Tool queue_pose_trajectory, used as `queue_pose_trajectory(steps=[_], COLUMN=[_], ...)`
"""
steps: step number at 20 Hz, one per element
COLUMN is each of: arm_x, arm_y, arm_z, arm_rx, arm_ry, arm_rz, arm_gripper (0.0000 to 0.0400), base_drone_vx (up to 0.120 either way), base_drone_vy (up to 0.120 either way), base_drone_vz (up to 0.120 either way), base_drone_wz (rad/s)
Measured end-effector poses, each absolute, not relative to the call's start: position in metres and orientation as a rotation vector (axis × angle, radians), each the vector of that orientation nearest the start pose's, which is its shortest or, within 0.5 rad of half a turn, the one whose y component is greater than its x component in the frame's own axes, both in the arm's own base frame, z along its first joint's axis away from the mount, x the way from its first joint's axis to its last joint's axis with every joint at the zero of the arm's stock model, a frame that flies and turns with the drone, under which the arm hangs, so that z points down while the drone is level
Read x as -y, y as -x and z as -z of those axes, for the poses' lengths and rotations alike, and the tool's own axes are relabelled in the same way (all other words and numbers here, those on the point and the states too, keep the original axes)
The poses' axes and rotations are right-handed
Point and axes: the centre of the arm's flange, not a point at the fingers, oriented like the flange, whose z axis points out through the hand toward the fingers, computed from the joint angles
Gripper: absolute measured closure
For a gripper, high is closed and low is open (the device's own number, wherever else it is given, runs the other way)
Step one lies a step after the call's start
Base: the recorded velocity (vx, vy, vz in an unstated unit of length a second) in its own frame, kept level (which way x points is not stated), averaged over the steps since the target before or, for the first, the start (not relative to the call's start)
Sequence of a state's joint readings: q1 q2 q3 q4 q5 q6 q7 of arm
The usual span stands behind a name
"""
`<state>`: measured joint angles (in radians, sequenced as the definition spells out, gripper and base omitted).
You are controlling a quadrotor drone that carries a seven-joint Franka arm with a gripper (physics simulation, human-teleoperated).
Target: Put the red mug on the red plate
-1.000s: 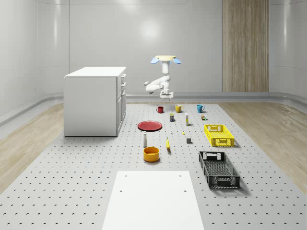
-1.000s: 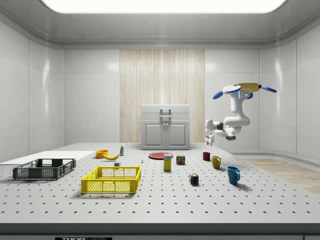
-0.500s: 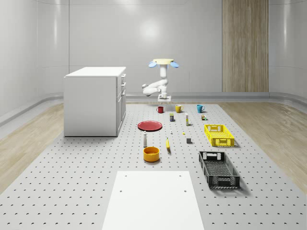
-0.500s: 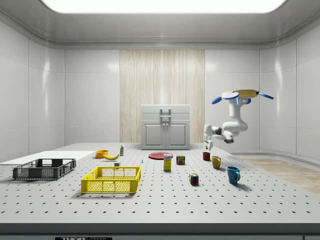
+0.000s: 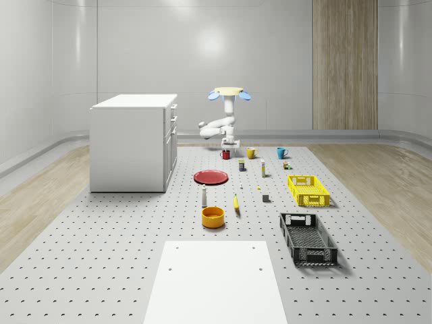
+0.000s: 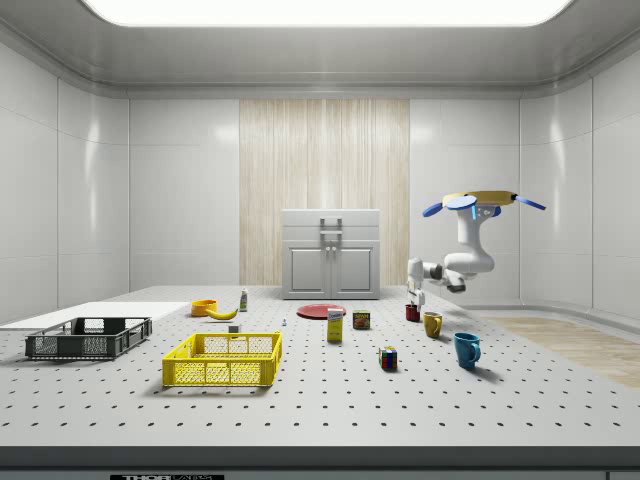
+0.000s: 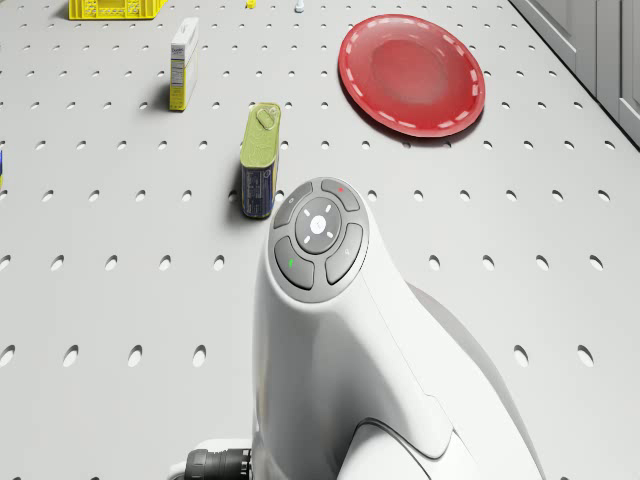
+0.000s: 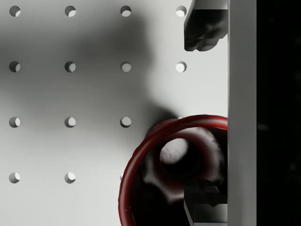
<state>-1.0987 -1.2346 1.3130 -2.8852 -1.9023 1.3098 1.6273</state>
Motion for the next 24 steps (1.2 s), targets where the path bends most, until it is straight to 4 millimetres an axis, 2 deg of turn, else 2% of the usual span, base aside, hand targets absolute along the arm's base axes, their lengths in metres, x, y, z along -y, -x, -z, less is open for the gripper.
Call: queue_pose_trajectory(steps=[9, 24], arm_x=[-0.003, -0.005], arm_y=[-0.307, -0.31], arm_z=[-0.506, -0.509], arm_rx=[0.002, 0.002], arm_ry=[-0.001, -0.001], arm_rz=[-0.785, -0.785], arm_gripper=[0.0, 0.0], base_drone_vx=[0.0, 0.0], base_drone_vy=[0.0, 0.0], base_drone_vz=[0.0, 0.0], base_drone_wz=[0.0, 0.0])
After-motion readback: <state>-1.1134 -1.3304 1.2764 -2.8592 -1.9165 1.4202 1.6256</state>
